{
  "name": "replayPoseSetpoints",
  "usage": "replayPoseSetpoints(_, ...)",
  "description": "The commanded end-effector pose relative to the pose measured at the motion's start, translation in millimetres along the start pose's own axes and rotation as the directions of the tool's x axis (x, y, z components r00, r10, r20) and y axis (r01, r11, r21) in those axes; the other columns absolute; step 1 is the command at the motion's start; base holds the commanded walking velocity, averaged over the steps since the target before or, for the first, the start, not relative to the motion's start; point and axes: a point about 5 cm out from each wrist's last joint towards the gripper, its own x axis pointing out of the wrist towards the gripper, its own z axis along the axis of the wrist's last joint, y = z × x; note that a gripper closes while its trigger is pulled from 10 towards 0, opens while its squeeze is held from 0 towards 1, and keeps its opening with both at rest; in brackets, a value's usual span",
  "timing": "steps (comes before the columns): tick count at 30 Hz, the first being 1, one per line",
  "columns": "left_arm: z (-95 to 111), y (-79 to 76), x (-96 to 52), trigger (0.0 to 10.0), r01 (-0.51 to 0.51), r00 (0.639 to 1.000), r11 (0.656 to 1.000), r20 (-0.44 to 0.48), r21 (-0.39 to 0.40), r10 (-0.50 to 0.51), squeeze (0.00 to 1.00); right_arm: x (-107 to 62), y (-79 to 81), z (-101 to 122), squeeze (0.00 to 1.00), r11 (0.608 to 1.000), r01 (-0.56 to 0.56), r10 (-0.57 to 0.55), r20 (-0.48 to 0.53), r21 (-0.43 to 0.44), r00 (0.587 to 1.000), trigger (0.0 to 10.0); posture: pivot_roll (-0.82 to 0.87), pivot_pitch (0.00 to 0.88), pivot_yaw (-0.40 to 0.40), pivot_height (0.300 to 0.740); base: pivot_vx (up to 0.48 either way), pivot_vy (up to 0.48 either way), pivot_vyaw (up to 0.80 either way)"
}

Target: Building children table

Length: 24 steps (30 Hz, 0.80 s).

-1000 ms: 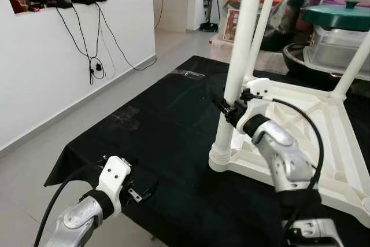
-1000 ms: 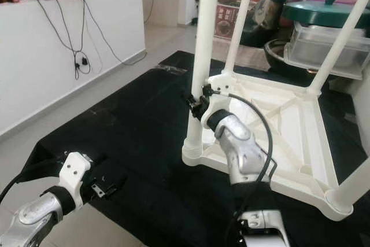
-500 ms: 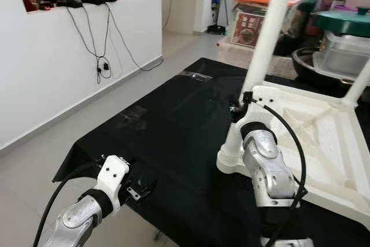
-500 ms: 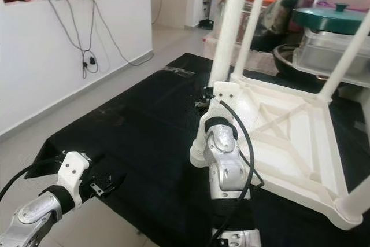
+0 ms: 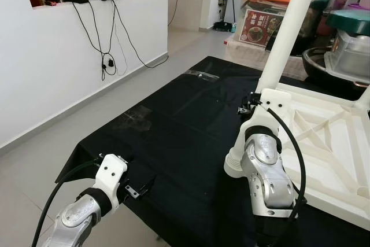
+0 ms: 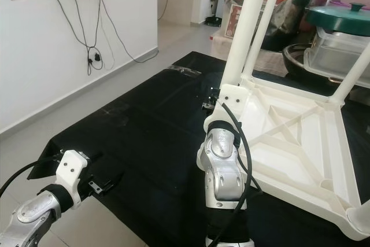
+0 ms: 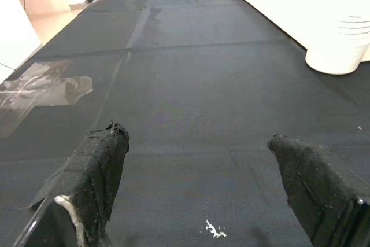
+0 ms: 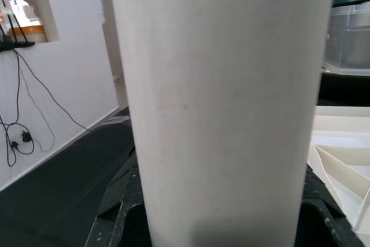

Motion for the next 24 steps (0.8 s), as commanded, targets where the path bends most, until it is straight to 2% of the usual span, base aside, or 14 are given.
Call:
replayPoseSetpoints(1, -1.2, 1.6, 2.8, 10.0, -0.008, 1.0, 1.0, -0.001, 0.003, 0.008, 0.0, -1.5, -13.2, -24.8, 0.0, 0.998, 0.062, -0.06, -0.137, 0.006, 0.989, 10.0, 0.06, 0.0, -0.028, 0.74, 0.0, 0.0, 0.0)
replayPoseSetpoints(24, -1.9, 3.6, 6.8, 10.0, 0.0, 1.0, 1.0, -0.002, 0.019, 0.0, 0.0, 2.2, -11.7, -12.0, 0.0, 0.998, 0.057, -0.056, -0.132, 0.007, 0.99, 10.0, 0.05, 0.0, -0.028, 0.74, 0.0, 0.0, 0.0)
